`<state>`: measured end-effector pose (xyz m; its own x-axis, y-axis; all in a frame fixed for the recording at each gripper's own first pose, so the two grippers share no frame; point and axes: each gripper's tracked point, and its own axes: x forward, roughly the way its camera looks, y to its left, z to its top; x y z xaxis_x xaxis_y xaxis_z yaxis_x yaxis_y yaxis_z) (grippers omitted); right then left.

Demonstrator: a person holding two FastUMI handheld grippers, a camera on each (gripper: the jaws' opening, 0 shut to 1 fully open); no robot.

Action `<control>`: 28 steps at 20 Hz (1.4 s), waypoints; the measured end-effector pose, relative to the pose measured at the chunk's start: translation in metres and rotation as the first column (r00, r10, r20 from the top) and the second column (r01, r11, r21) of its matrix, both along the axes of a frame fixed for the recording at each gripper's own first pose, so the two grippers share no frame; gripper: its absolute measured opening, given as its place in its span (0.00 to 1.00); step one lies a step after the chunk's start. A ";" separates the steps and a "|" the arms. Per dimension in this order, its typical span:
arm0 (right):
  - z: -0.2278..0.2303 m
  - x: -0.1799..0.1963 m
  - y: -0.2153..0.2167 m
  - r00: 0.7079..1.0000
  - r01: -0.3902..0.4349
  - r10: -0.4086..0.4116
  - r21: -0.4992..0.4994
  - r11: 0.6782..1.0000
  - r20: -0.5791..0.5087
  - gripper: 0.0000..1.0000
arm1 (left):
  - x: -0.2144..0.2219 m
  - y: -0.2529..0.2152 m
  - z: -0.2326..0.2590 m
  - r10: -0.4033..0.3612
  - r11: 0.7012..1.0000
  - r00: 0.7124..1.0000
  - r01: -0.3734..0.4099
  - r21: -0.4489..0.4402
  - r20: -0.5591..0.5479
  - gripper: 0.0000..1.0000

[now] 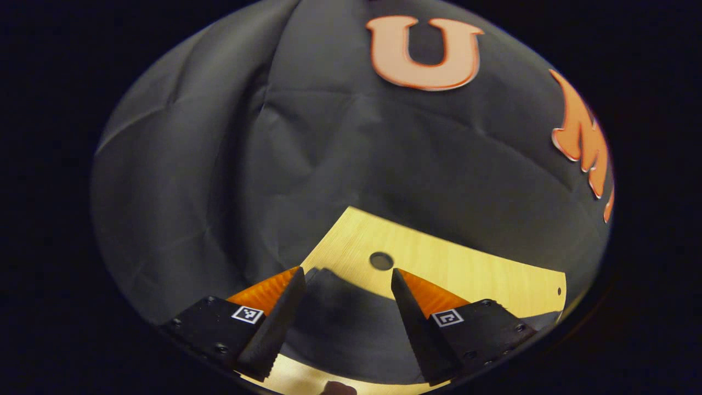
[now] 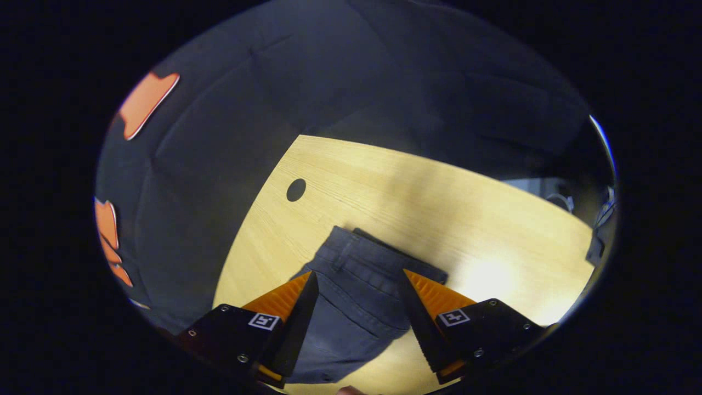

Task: Grasp the waist and the cuffs of the jeans and fold them to make the two legs overlap; first hold the waist and fold one-third of the jeans toward the cuffs, then hold the cuffs and fold the remaining one-third in the same direction to finish folding.

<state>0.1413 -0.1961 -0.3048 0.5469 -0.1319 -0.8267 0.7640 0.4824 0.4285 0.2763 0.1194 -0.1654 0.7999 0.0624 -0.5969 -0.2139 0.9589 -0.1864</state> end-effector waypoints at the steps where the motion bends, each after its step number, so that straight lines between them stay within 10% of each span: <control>1: -0.003 -0.009 -0.001 1.000 -0.010 0.010 -0.032 0.999 -0.014 0.91 | -0.004 -0.003 0.017 -0.016 1.000 0.998 0.015 0.023 0.055 0.96; 17: -0.064 -0.020 0.016 0.998 0.053 -0.052 0.028 0.998 -0.033 0.96 | -0.116 -0.093 0.215 -0.230 0.972 0.837 0.171 0.162 0.497 0.94; 19: -0.068 -0.016 0.017 0.999 0.048 -0.048 -0.002 0.999 -0.020 0.88 | -0.118 -0.112 0.215 -0.253 0.966 0.836 0.188 0.179 0.487 0.94; 24: -0.066 -0.009 0.022 0.994 0.109 -0.109 0.010 0.994 0.027 0.20 | -0.140 -0.140 0.212 -0.292 0.954 0.842 0.220 0.205 0.454 0.94; 28: -0.041 0.000 0.026 0.988 0.121 -0.122 0.010 0.993 0.097 0.24 | -0.156 -0.150 0.217 -0.316 0.945 0.834 0.235 0.227 0.452 0.94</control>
